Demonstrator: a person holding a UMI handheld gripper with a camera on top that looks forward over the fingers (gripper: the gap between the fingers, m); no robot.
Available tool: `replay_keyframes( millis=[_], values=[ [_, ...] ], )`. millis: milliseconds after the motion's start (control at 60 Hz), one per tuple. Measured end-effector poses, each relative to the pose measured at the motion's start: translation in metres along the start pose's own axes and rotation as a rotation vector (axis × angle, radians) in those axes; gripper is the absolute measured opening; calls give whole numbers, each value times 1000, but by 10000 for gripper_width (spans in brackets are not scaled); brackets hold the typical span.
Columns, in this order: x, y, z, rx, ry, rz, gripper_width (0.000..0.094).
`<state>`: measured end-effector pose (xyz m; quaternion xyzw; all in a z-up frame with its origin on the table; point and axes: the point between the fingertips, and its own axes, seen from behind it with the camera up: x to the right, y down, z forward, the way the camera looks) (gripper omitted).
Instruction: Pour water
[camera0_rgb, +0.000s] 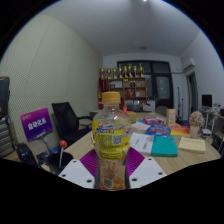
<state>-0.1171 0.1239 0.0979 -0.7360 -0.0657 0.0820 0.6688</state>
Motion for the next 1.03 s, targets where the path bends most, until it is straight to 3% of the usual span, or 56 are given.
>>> replay_keyframes(
  millis=[50, 83, 267, 317, 383, 500, 700, 1033],
  values=[
    [-4, 24, -3, -37, -10, -10, 339],
    [-4, 14, -2, 2, -15, -23, 337],
    [-4, 9, -8, 20, -12, -13, 360],
    [-4, 10, -7, 11, -10, -14, 473],
    [-1, 13, -8, -29, -11, -33, 546],
    [-7, 11, -32, -74, -45, -27, 848],
    [15, -3, -125, -63, 45, -100, 837],
    [13, 13, -292, -84, 44, -120, 837]
  ],
)
